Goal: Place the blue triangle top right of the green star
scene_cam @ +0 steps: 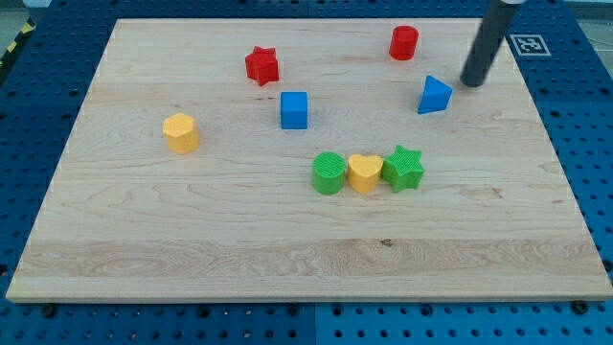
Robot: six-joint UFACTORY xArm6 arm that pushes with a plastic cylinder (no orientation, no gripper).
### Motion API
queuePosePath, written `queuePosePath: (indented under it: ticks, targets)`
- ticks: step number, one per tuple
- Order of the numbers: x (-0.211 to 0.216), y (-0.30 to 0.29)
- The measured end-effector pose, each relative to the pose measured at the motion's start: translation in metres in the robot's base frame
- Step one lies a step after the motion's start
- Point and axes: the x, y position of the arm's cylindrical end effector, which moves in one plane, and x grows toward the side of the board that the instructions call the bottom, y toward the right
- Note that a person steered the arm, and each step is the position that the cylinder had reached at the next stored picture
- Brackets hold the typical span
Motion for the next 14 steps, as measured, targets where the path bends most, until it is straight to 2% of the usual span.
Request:
queuePosePath:
  ticks: [4, 11, 12, 14]
  targets:
    - [-0.002, -0.039]
    - [0.066, -0.052]
    - [0.076, -0.052]
    - [0.081, -0.013]
